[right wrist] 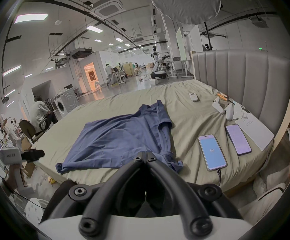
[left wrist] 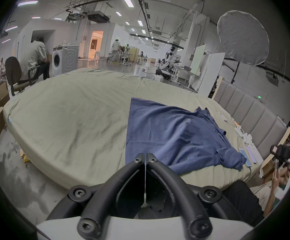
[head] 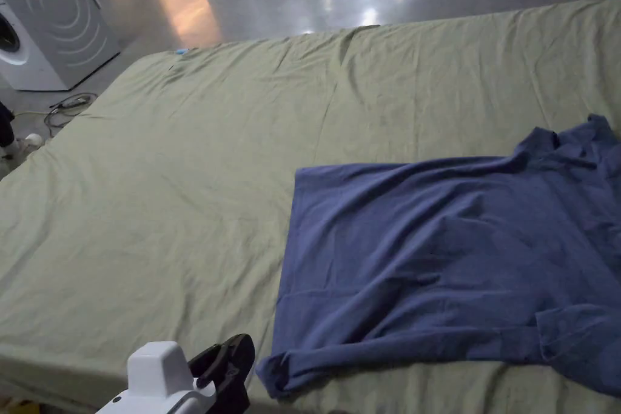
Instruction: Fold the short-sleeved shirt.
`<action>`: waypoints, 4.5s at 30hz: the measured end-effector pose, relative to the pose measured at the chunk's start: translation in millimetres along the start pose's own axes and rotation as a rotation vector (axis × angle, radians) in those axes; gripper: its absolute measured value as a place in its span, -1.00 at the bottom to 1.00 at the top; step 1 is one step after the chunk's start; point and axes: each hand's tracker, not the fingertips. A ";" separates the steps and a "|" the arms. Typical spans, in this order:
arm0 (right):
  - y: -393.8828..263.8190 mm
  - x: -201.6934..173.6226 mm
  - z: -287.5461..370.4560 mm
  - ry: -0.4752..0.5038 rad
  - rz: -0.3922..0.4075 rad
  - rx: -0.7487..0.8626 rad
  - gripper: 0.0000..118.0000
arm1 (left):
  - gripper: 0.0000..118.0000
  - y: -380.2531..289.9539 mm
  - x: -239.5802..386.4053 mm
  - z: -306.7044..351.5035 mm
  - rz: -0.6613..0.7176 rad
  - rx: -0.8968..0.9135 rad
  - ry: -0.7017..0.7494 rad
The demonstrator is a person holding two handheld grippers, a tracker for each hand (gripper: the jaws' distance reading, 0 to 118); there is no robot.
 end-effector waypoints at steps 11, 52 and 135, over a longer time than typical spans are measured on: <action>-13.5 17.1 -27.4 -0.050 -0.046 -0.070 -1.00 | -0.89 114.5 19.2 -144.9 -0.089 -0.025 -0.069; 146.4 87.3 -361.2 -0.089 0.087 -0.259 0.59 | -0.88 162.5 76.6 -469.8 -0.529 -0.623 0.299; 482.5 -0.1 9.1 -0.101 0.201 0.563 -0.96 | -0.92 449.4 105.4 113.3 -0.233 0.551 -0.035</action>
